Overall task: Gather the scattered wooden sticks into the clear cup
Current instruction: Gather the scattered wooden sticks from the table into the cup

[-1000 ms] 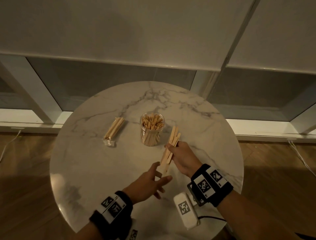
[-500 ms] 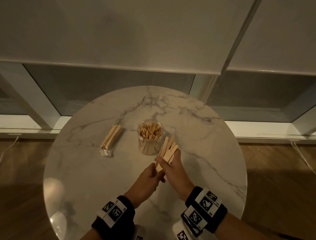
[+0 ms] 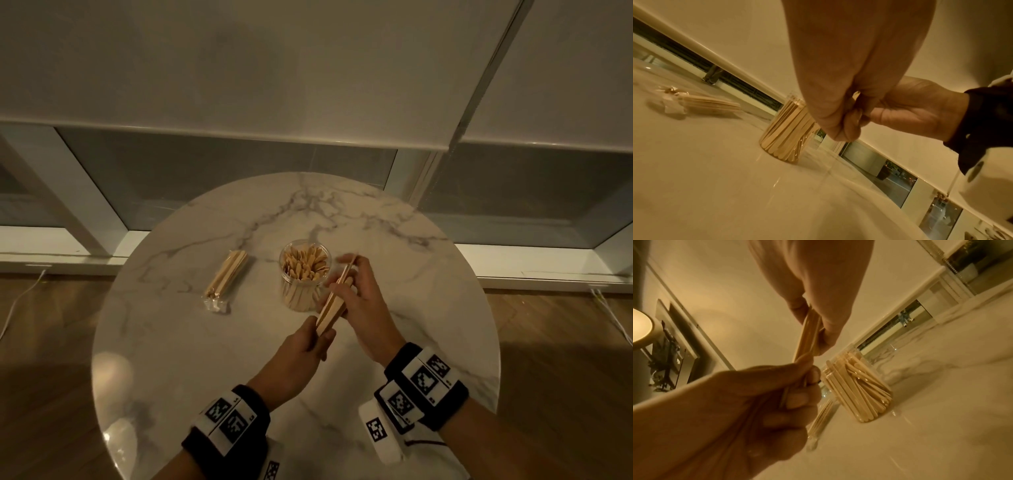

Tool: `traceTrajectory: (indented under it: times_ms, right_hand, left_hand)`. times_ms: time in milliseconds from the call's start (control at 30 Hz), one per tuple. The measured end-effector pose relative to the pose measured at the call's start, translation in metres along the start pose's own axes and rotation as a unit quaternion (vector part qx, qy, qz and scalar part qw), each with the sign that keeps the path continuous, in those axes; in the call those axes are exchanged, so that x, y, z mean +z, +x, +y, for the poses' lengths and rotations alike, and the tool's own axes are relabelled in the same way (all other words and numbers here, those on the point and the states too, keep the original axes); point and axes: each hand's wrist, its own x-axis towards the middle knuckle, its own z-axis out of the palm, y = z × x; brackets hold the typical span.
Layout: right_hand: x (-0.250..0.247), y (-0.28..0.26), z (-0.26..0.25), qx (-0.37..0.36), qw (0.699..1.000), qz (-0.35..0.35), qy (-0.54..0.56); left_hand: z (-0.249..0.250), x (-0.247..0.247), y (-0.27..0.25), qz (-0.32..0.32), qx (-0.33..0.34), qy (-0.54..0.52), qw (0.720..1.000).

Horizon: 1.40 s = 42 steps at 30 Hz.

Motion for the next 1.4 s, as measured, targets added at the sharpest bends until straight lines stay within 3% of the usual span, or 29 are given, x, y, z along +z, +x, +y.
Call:
traceTrajectory:
  times_ms: [267,500,633,867,1100,1267,1400]
  right_hand:
    - [0.004,-0.009,0.006,0.036,0.999,0.006,0.016]
    - [0.008,-0.005,-0.006,-0.068,0.996,0.036,-0.053]
    - [0.013,-0.009,0.007,-0.052,0.993,0.044,-0.102]
    - [0.01,-0.011,0.005,-0.069,0.982,-0.007,-0.177]
    - [-0.001,0.016,-0.009,-0.018,0.993,-0.078,-0.088]
    - [-0.009,0.053,-0.025,-0.087,0.982,-0.009,-0.168]
    - [-0.013,0.087,-0.039,-0.158,0.945,0.034,-0.286]
  left_hand:
    - [-0.001,0.0,-0.002,0.055,0.059,0.051,0.995]
    - [0.001,-0.002,-0.006,0.044,0.052,0.054,0.996]
    - [0.005,-0.004,-0.005,0.077,0.064,0.032,0.995]
    - [0.004,-0.007,-0.005,0.105,0.086,0.05,0.989]
    - [0.011,-0.019,0.011,0.191,0.127,0.05,0.972]
    - [0.021,-0.039,0.033,0.209,0.105,0.065,0.97]
    - [0.013,-0.058,0.045,0.265,0.095,0.123,0.952]
